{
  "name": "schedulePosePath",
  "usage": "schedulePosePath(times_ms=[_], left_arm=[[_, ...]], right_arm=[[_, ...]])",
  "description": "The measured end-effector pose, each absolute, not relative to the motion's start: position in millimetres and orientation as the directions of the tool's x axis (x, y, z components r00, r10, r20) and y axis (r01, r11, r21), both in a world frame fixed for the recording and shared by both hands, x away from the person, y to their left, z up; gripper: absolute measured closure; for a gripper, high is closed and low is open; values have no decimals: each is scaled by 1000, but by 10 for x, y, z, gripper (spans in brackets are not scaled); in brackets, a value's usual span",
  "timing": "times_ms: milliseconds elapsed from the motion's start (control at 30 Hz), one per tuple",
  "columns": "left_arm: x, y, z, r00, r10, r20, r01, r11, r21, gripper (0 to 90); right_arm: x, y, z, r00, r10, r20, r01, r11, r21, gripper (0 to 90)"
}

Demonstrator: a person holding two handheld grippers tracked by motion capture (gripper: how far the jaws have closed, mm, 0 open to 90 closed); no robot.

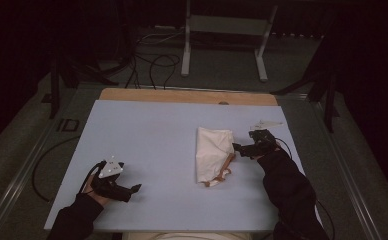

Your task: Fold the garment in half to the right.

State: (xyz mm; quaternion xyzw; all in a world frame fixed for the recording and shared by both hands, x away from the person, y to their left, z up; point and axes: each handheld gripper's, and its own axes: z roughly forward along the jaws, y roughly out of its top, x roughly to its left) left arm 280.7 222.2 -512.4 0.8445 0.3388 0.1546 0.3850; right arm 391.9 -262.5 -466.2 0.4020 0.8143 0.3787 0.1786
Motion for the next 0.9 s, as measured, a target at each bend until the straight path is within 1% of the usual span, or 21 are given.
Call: schedulePosePath(times_ms=[67, 333, 567, 633, 667, 700, 733, 767, 800, 833, 900], left_arm=[[2805, 2221, -5120, 723, 691, 0, 451, -472, 758, 0], [2804, 2228, -5110, 725, 689, 2, 446, -473, 760, 0], [2804, 2228, -5108, 728, 686, -1, 444, -470, 762, 0], [2803, 2225, -5107, 728, 686, 2, 444, -473, 761, 0], [2803, 2225, -5106, 728, 686, 1, 444, -471, 762, 0], [2802, 2225, -5105, 728, 685, 0, 443, -471, 763, 0], [2802, 2226, -5103, 728, 686, 1, 443, -472, 762, 0], [2802, 2226, -5103, 728, 686, 1, 443, -472, 762, 0], [2798, 2224, -5100, 728, 685, 3, 441, -471, 764, 0], [2796, 2223, -5098, 728, 685, 3, 440, -470, 765, 0], [2795, 2224, -5096, 729, 684, 6, 439, -474, 764, 0]], right_arm=[[3950, -2609, -4641, -616, 787, 25, 518, 381, 765, 133], [4080, -2509, -4555, -630, 776, 4, 503, 404, 764, 135], [4267, -2436, -4488, -648, 760, 49, 514, 389, 765, 133], [4316, -2410, -4492, -658, 752, 48, 510, 397, 763, 133], [4343, -2399, -4498, -655, 754, 52, 516, 396, 759, 142], [4370, -2390, -4507, -653, 755, 50, 518, 398, 757, 175], [4396, -2388, -4516, -651, 758, 52, 521, 395, 757, 229], [4396, -2388, -4516, -651, 758, 52, 521, 395, 757, 229], [4417, -2389, -4522, -647, 761, 54, 523, 392, 757, 264], [4460, -2394, -4548, -637, 769, 62, 530, 378, 759, 329], [4498, -2403, -4588, -629, 773, 80, 546, 367, 753, 374]])
